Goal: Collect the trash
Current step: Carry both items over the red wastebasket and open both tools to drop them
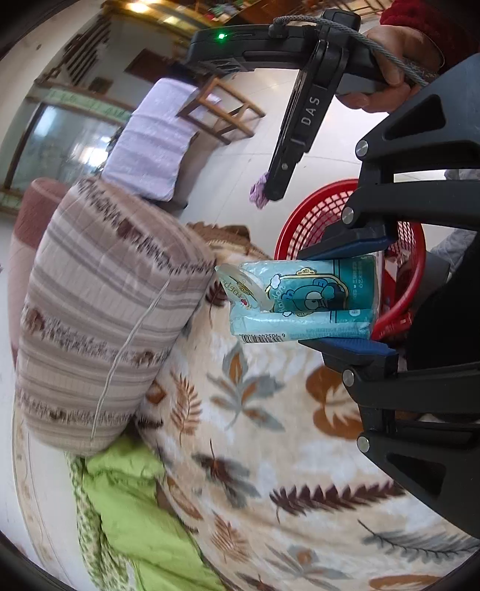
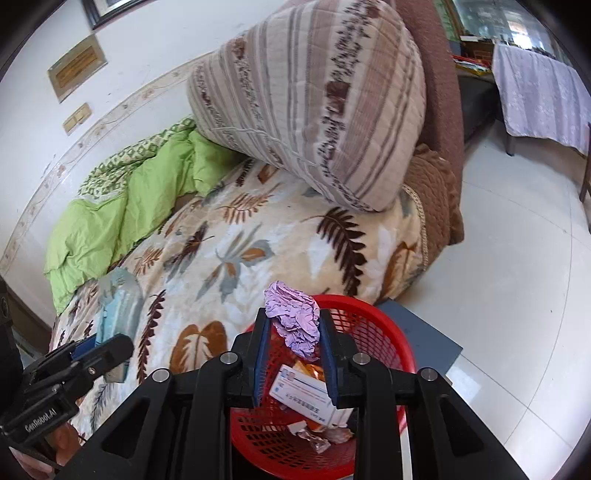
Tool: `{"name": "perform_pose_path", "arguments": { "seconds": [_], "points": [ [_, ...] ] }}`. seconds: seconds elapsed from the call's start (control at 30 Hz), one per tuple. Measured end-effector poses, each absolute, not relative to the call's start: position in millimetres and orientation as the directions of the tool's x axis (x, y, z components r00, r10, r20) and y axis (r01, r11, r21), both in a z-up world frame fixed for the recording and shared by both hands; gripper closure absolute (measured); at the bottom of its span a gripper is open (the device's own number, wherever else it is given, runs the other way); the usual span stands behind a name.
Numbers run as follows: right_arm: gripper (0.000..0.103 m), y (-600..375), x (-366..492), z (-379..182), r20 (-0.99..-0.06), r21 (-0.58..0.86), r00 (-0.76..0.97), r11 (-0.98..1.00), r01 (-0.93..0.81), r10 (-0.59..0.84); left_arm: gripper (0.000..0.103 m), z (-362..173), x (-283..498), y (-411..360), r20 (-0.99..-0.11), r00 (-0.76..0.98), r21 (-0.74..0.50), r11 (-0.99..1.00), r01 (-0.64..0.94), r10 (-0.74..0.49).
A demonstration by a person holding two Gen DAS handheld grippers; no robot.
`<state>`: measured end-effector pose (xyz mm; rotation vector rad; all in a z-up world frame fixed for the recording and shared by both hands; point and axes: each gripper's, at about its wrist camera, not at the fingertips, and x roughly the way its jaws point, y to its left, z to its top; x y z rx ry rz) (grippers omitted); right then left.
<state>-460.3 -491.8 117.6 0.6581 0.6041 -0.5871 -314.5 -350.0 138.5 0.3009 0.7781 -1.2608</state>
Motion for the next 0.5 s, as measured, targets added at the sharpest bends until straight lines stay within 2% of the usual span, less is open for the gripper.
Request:
{"name": "perform_pose_path", "arguments": {
  "seconds": [0.07, 0.1, 0.13, 0.17, 0.27, 0.33, 0.4, 0.47, 0.5],
  "points": [
    [0.071, -496, -464, 111, -0.693, 0.369, 0.652, 0.627, 0.686, -0.307, 0.063, 133, -319, -359, -0.683, 0.065, -0.212, 0.283, 0.935, -0.728],
    [0.065, -498, -466, 108, -0.707, 0.366, 0.64, 0.618, 0.696, -0.303, 0.055, 129, -321, -362, -0.69, 0.055, -0.216, 0.278, 0.936, -0.722],
    [0.053, -500, -468, 106, -0.718, 0.364, 0.628, 0.606, 0.707, -0.302, 0.048, 128, -322, -363, -0.693, 0.05, -0.22, 0.278, 0.935, -0.719],
    [0.047, -501, -471, 104, -0.721, 0.361, 0.621, 0.598, 0.715, -0.307, 0.047, 127, -322, -362, -0.69, 0.048, -0.225, 0.276, 0.935, -0.722],
    [0.047, -501, -476, 104, -0.72, 0.356, 0.618, 0.596, 0.72, -0.316, 0.045, 129, -320, -355, -0.686, 0.05, -0.224, 0.276, 0.935, -0.726],
    [0.047, -497, -476, 108, -0.72, 0.341, 0.607, 0.592, 0.731, -0.335, 0.039, 134, -318, -349, -0.675, 0.061, -0.226, 0.285, 0.932, -0.735],
    [0.04, -491, -474, 114, -0.721, 0.305, 0.586, 0.59, 0.747, -0.37, 0.032, 140, -314, -339, -0.658, 0.086, -0.216, 0.297, 0.93, -0.748],
    [0.026, -480, -470, 124, -0.712, 0.239, 0.551, 0.587, 0.774, -0.436, 0.023, 147, -311, -323, -0.633, 0.135, -0.191, 0.322, 0.927, -0.763],
    [0.025, -470, -468, 130, -0.702, 0.194, 0.527, 0.582, 0.789, -0.48, 0.018, 151, -308, -316, -0.619, 0.16, -0.18, 0.337, 0.924, -0.769]
  ]
}}
